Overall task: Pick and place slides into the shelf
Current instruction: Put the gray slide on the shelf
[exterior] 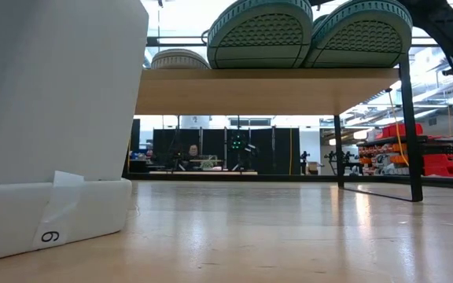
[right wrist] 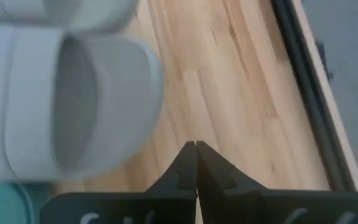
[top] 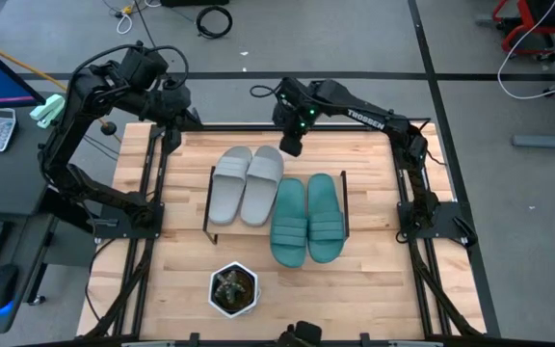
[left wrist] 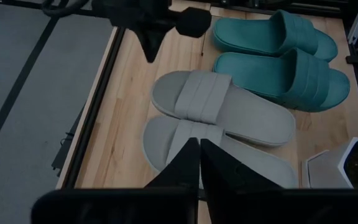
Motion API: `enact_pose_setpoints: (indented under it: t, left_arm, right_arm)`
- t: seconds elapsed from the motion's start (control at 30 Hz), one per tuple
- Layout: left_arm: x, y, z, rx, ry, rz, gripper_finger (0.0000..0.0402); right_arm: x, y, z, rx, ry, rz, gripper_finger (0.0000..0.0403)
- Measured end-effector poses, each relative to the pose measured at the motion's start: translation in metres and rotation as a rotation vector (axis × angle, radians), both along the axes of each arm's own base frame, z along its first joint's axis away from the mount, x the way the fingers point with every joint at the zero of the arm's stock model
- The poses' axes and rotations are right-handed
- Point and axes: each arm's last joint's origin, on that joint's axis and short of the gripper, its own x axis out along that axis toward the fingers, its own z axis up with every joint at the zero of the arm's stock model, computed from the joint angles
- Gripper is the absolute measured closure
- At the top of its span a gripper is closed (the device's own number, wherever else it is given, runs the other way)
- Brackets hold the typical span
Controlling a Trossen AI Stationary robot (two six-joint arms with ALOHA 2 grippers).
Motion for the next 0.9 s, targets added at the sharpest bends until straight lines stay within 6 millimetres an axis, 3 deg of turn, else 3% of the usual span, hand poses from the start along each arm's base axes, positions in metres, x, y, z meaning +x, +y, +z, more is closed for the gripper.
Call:
enact_pose_setpoints:
  t: [0.13, 0.4, 0.9]
  left_arm:
    - [0.0, 0.0, 0.0, 0.004, 0.001, -0.004, 0.0389]
    - [0.0, 0.0, 0.0, 0.01, -0.004, -0.006, 0.0379]
    - [0.0, 0.0, 0.0, 0.009, -0.004, -0.006, 0.0383]
  right_arm:
    - [-0.006, 0.006, -0.004, 0.042, 0.082, 0.023, 0.0403]
    - [0.005, 0.022, -0.005, 0.032, 0.059, 0.079, 0.0403]
    - [0.015, 0.021, -0.001, 0.035, -0.05, 0.069, 0.0403]
